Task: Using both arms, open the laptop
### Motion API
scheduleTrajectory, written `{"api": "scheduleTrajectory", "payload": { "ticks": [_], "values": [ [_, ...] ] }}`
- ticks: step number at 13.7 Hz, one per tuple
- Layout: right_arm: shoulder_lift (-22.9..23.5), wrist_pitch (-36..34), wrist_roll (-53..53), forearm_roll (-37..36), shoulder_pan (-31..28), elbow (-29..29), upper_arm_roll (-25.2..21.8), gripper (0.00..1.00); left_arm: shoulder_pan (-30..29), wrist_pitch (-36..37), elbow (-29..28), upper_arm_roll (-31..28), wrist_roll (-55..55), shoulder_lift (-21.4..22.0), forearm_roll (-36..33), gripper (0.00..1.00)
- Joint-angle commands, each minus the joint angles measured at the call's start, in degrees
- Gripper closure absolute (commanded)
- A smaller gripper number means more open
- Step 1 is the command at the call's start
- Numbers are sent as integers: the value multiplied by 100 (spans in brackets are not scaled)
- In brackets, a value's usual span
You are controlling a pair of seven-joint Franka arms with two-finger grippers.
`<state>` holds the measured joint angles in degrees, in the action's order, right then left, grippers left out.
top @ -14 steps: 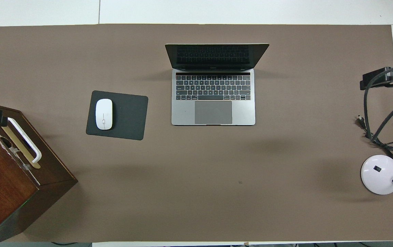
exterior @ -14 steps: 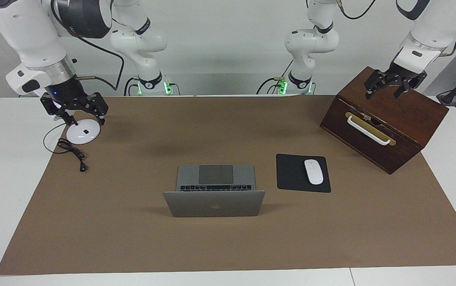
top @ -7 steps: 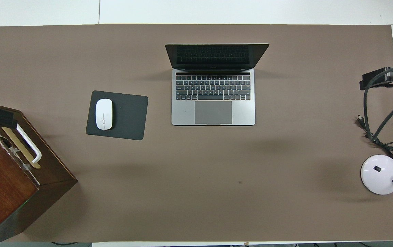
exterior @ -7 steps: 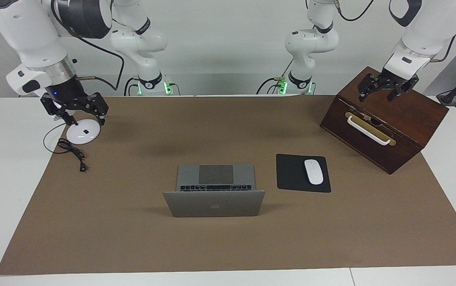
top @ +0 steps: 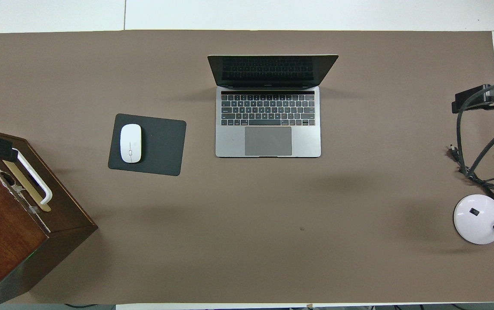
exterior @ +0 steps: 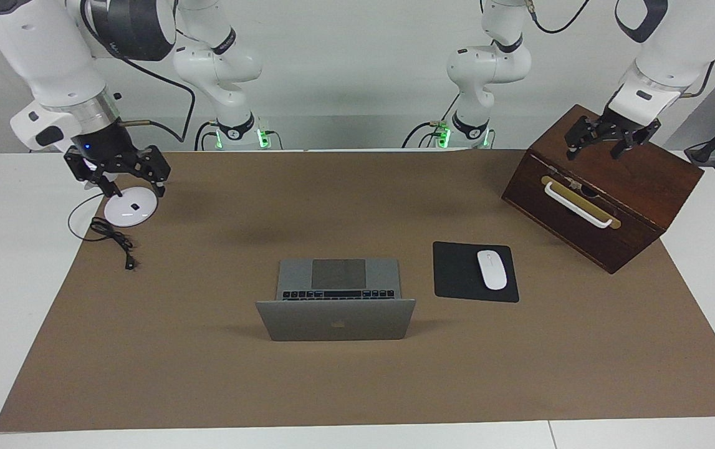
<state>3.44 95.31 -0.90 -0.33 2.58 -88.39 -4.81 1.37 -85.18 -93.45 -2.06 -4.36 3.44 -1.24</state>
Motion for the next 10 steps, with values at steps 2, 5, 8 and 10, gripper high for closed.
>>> {"api": "scheduleTrajectory", "payload": {
  "ticks": [2, 5, 8, 10],
  "values": [
    [-36, -4, 37, 103, -64, -56, 50, 0, 126, -8, -68, -128, -13, 52, -17, 0],
    [-36, 5, 37, 112, -64, -56, 50, 0, 126, -16, -59, -137, -13, 52, -17, 0],
    [-36, 22, 29, 103, -64, -56, 50, 0, 118, -34, -68, -137, -4, 52, -17, 0],
    [-10, 23, 20, 103, -64, -56, 50, 0, 91, -34, -68, -137, -4, 61, -17, 0]
  ]
}}
